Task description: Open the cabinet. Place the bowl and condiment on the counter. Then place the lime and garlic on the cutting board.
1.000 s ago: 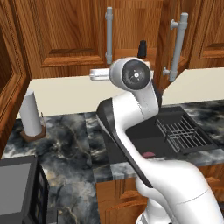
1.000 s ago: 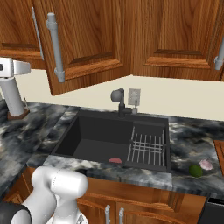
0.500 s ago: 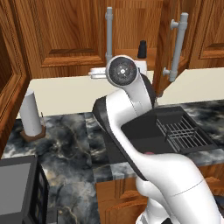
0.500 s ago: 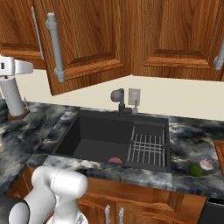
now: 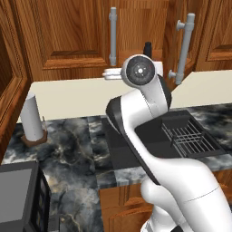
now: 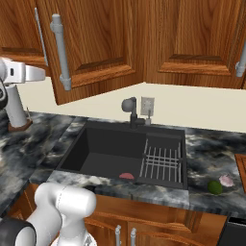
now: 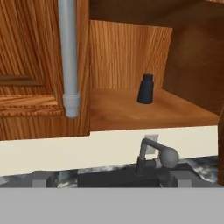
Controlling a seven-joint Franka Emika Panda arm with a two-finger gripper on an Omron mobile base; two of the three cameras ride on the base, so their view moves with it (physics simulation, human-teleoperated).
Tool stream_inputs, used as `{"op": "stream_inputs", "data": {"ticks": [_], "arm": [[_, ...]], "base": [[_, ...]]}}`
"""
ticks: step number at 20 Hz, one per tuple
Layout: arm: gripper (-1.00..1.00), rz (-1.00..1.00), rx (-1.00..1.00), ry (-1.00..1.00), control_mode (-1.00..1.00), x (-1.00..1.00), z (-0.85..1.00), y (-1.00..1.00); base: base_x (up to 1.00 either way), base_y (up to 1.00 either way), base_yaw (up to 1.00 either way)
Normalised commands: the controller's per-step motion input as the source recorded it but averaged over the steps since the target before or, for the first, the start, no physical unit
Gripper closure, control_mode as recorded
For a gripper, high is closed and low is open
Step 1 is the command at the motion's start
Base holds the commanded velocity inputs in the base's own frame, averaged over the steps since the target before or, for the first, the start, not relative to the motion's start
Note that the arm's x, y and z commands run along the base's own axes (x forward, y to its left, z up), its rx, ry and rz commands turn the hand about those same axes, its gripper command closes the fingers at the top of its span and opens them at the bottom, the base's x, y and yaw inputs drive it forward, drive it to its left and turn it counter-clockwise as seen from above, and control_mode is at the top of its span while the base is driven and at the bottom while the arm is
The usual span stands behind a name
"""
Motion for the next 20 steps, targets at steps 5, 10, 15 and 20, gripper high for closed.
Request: {"op": "stream_inputs", "data": {"ticks": [5, 10, 15, 20], "arm": [[-1.00, 0.00, 0.00, 0.00, -1.00, -0.01, 0.00, -0.22], [-1.00, -0.01, 0.00, -0.01, -1.00, -0.32, 0.00, -0.28], [-1.00, -0.04, 0.00, 0.00, -1.00, -0.15, 0.00, -0.05], [-1.00, -0.05, 0.00, 0.00, -1.00, 0.04, -0.07, 0.13]], "base": [[0.00, 0.00, 0.00], [0.00, 0.00, 0.00], [0.00, 0.00, 0.00], [0.00, 0.00, 0.00]]}}
